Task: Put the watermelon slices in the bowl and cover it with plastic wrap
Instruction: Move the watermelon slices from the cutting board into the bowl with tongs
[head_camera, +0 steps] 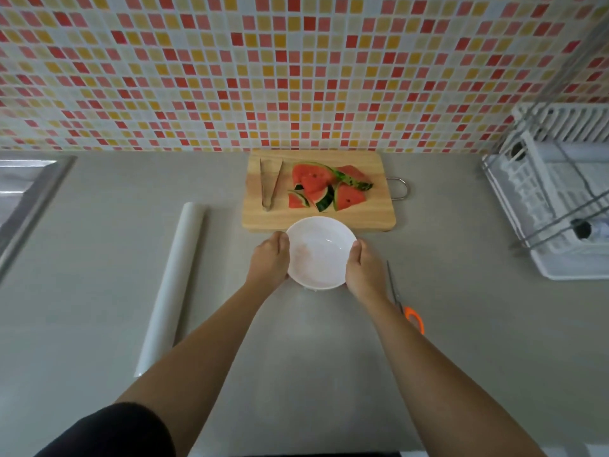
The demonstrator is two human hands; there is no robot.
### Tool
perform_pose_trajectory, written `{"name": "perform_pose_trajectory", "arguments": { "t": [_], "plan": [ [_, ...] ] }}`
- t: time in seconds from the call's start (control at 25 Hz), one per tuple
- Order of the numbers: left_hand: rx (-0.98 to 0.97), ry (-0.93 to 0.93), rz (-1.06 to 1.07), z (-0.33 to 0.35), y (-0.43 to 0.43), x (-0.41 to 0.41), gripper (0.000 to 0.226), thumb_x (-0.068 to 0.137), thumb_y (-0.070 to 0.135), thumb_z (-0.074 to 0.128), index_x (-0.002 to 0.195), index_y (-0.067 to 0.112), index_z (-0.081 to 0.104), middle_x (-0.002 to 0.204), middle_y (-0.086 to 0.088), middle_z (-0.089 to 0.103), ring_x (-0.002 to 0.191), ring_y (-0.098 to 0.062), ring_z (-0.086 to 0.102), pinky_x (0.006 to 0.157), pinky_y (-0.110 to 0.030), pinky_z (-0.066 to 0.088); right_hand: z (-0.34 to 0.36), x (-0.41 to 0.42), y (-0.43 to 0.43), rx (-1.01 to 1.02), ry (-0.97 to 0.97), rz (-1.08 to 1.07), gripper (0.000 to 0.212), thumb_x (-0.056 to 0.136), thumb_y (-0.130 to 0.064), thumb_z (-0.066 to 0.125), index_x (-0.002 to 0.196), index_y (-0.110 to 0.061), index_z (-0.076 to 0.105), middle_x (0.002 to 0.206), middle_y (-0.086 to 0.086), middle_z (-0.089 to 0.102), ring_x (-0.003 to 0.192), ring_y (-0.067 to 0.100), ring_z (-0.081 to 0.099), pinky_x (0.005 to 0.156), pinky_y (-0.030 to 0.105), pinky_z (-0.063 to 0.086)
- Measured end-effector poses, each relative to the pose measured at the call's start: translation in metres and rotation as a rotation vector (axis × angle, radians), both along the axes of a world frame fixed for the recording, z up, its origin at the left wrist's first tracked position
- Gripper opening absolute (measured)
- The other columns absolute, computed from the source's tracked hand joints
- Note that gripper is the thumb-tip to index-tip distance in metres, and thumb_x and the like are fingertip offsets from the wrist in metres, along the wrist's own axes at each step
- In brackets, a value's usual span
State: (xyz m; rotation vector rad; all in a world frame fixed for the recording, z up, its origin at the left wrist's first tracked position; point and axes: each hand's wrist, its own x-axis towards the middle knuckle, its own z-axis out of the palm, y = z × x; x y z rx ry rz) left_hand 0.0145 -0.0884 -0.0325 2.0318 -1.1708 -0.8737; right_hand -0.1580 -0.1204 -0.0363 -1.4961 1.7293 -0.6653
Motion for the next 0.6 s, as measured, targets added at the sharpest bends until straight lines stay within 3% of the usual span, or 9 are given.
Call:
{"name": "perform_pose_trajectory", "arguments": {
  "t": [0.2,0.32,0.44,0.52,0.6],
  "plan": [
    [-0.059,-0.283,0.138,0.009,-0.051,0.030,0.047,0.096,0.039,0.042,0.128,0.005,0.048,0.125,-0.019,0.052,0.110,-0.037,0.052,0.089,-0.042,0.041,-0.006,-0.001,-0.003,0.001,0.009,0.011,0.035,0.098,-0.031,0.027,0.104,-0.011,0.056,0.098,0.015,0.065,0.091,0.034,0.058,0.073,0.038,0.044],
    [0.151,-0.393,0.079,0.014,-0.099,0.043,0.064,0.094,0.042,0.047,0.137,-0.005,0.034,0.133,-0.024,0.042,0.121,-0.039,0.042,0.101,-0.044,0.033,-0.011,-0.001,-0.004,-0.037,-0.006,-0.003,0.034,0.098,-0.030,0.028,0.095,-0.011,0.057,0.086,0.012,0.064,0.081,0.031,0.059,0.066,0.033,0.042],
    [0.321,-0.459,0.038,0.010,-0.117,0.045,0.057,0.099,0.033,0.042,0.139,-0.005,0.030,0.138,-0.023,0.040,0.125,-0.037,0.040,0.102,-0.041,0.034,-0.014,0.000,-0.004,-0.042,-0.010,-0.021,0.034,0.097,-0.030,0.028,0.097,-0.014,0.058,0.085,0.007,0.065,0.076,0.025,0.057,0.064,0.031,0.039],
    [0.278,-0.422,0.078,0.010,-0.122,0.046,0.043,0.100,0.016,0.033,0.140,-0.001,0.036,0.134,-0.021,0.046,0.124,-0.034,0.042,0.098,-0.039,0.038,-0.015,0.000,-0.005,-0.033,-0.004,-0.024,0.034,0.097,-0.031,0.028,0.099,-0.016,0.058,0.084,0.006,0.065,0.074,0.024,0.056,0.063,0.029,0.037],
    [0.227,-0.270,0.139,0.015,-0.125,0.055,0.040,0.100,0.015,0.033,0.135,-0.001,0.041,0.130,-0.023,0.049,0.116,-0.035,0.049,0.092,-0.040,0.042,-0.015,0.000,-0.006,-0.035,-0.005,-0.016,0.034,0.097,-0.031,0.028,0.098,-0.015,0.058,0.081,0.004,0.063,0.075,0.026,0.058,0.062,0.029,0.037]
  ]
}}
